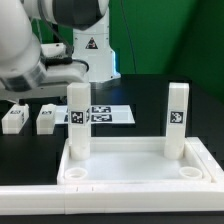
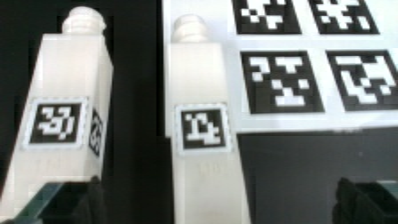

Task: Assemble desk

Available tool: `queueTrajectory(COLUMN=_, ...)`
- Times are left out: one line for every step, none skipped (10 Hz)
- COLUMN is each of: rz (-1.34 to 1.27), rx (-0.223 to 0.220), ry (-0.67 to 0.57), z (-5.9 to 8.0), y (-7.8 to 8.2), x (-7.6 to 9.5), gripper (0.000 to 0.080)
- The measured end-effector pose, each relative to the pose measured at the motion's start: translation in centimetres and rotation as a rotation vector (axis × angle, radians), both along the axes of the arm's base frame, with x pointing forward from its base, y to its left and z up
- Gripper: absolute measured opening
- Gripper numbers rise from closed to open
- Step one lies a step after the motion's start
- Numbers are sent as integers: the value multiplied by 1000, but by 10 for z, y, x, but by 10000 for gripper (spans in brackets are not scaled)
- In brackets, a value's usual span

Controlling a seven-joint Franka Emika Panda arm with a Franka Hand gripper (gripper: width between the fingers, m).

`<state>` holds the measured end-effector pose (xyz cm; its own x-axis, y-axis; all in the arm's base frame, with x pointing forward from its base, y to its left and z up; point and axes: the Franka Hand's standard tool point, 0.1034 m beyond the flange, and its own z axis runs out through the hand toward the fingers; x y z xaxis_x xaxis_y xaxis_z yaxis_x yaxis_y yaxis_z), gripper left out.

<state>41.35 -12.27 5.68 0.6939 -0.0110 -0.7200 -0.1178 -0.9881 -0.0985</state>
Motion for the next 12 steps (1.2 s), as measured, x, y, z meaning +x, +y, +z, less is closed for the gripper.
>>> queueTrajectory(rz=5, rx=8, ry=74, z=-2, y=1, x=-3, gripper=649)
queueTrajectory(rz=8, rx=5, ry=80, z=-5, y=0, x=-1, gripper=649)
queueTrajectory(rz=6, rx=5, ry=81, z=-6, y=-1, x=-2, gripper=649)
queueTrajectory(rz=-3, rx=3, ry=95, z=-11, y=-5, x=-7, gripper=649)
queueTrajectory(rz=-5, rx=-3, ry=105, z=-16, y=-10, x=-10, gripper=649)
queueTrajectory(rz=-7, rx=-5, ry=109, z=-18, y=-11, x=-10, gripper=649)
queueTrajectory(rz=-12, rx=-13, ry=118, z=-20, y=-10, x=-11, gripper=649)
queueTrajectory(rz=-13, rx=-15, ry=120, z=-21, y=-9, x=-12, gripper=649)
queueTrajectory(rz=-13, rx=-15, ry=118, z=-21, y=-9, x=-11, gripper=649)
queueTrajectory(rz=-13, rx=-15, ry=118, z=-21, y=-9, x=-11, gripper=649)
queueTrajectory(rz=-13, rx=-15, ry=118, z=-21, y=-9, x=-11, gripper=649)
queueTrajectory(rz=-13, rx=-15, ry=120, z=-22, y=-9, x=-12, gripper=649)
